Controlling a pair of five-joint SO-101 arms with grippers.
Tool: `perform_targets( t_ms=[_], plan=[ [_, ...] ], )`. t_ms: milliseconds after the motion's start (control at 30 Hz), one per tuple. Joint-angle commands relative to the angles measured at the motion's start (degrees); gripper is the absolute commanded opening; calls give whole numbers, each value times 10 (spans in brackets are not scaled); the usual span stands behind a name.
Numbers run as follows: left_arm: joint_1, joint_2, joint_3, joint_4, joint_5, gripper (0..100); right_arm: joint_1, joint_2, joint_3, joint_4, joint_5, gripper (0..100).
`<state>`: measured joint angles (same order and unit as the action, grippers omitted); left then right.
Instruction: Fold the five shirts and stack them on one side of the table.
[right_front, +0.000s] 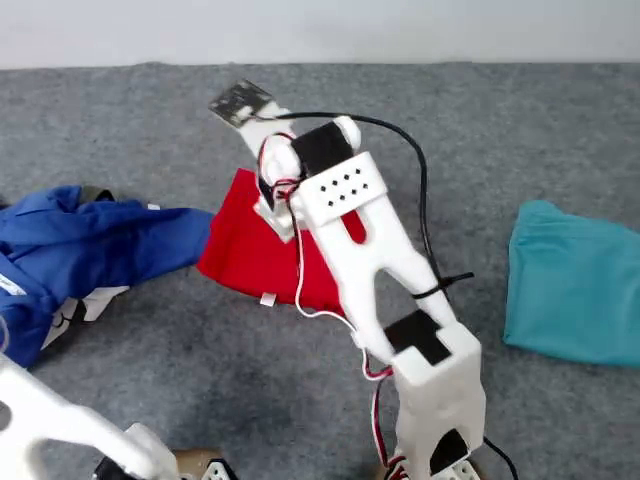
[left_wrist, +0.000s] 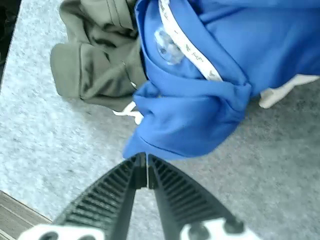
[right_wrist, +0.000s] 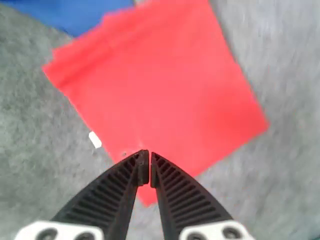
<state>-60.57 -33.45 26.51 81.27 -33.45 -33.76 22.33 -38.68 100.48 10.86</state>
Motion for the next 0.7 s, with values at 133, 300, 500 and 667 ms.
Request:
perform_targets(
  t_ms=[133,300,500,667],
  plan=[
    [-2,-106,96,4,5,14,7,-36,119,18,-64,9],
    [3,-165,144,1,4,14,28,63,126,9,-68,9],
    [1,-188,179,4,4,14,34,166,122,-15,-65,9],
    [-2,-191,180,4,4,14,34,133,111,-7,-68,9]
  ],
)
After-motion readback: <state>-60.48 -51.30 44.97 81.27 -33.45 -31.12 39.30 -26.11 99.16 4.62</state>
